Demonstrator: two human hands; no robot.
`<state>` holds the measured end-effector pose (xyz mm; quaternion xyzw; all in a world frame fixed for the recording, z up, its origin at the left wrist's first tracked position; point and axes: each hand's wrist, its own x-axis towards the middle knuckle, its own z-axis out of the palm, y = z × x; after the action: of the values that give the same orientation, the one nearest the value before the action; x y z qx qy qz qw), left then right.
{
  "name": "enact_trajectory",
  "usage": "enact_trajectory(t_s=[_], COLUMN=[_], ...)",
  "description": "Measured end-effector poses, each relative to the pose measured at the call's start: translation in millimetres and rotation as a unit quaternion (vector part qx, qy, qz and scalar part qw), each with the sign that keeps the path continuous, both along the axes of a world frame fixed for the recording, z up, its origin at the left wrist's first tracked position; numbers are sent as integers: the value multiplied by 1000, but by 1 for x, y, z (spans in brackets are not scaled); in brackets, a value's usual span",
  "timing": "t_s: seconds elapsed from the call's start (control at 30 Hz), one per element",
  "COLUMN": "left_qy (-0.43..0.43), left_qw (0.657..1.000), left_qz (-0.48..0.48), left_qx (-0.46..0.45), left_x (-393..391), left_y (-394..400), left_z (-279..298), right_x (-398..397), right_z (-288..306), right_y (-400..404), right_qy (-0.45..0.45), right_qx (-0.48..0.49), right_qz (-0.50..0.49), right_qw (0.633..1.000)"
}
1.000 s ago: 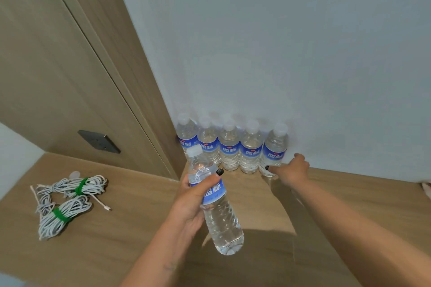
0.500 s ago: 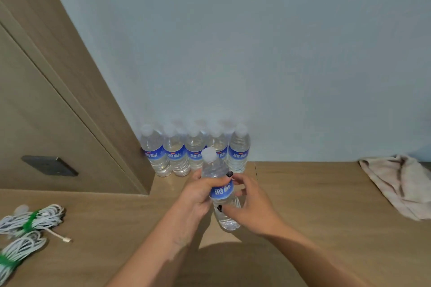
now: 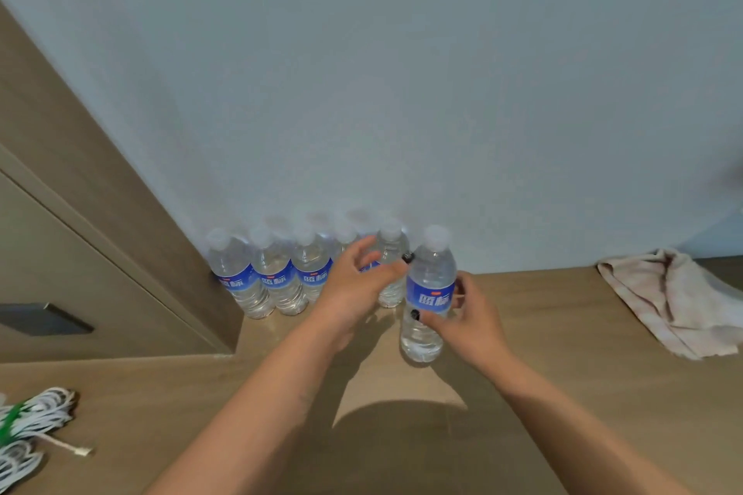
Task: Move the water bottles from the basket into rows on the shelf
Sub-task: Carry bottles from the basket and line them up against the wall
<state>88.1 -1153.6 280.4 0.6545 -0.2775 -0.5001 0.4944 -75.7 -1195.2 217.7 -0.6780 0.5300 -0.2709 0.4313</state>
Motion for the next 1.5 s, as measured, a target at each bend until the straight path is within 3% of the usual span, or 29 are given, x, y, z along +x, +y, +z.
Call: enact_trajectory(t_s=[0.17,0.3,0.47,0.67,1.07,1.5], left_qy=[-234,-380,-481,-513,-568,-554], left_qw=[968,920,864,845,797,809], left_qz=[66,-33,-121,-129,-155,-193], left_qx=[-59,-93,-91,-76,-137,-33], left_x=[23,24,19,23,22,10], left_y=[-22,-41,-53,-55,-49,-38], left_z=[9,4,-7,-18,-36,-14], right_x=[0,10,17,22,20,16], right_z=[-13,-26,-47,-56,-63,-33], right_y=[-40,-62,-73,-71,-87,-85], right_qy=[24,27,8,-63,-51,-5], right_qx=[-13,-21,-13,23,32,-7], right_qz=[-25,-43,-66,-73,-18,50], right_qw=[999,998,998,995,998,999])
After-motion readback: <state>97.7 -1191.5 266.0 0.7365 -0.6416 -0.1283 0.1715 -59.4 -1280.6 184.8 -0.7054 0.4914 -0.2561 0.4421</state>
